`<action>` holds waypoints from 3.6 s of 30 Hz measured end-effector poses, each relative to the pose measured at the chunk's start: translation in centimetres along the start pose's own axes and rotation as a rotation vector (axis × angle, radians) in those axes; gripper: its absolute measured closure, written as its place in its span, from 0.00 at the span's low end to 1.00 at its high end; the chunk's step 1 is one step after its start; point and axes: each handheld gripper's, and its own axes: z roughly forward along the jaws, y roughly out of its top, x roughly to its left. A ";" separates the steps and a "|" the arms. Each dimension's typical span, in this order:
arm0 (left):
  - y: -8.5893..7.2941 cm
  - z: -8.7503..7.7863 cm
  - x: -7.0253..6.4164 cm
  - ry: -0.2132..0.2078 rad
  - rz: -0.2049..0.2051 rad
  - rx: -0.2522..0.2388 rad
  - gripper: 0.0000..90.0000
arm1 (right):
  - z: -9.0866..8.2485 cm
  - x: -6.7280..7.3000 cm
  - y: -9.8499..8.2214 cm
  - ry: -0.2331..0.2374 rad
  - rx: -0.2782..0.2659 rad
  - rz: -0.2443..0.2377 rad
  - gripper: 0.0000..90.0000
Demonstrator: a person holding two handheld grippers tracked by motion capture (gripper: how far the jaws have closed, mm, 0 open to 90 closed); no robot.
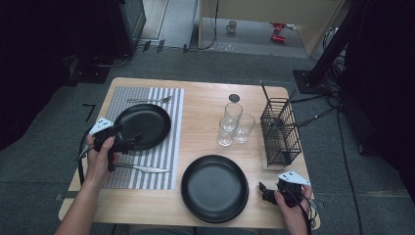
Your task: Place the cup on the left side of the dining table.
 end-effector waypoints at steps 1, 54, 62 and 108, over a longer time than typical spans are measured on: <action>0.0 0.0 0.0 0.000 0.000 0.000 0.02 | -0.1 0.0 -0.1 0.008 -0.005 0.009 0.08; -10.0 -4.7 -4.8 0.132 0.085 0.200 0.02 | -1.9 7.8 9.6 0.254 -0.166 -0.086 0.09; -10.3 -4.6 -4.9 0.180 0.097 0.256 0.02 | -1.2 8.8 10.8 0.277 -0.173 -0.086 0.09; -10.5 -4.3 -5.2 0.220 0.143 0.302 0.02 | 5.7 8.9 16.3 0.165 -0.221 -0.023 0.17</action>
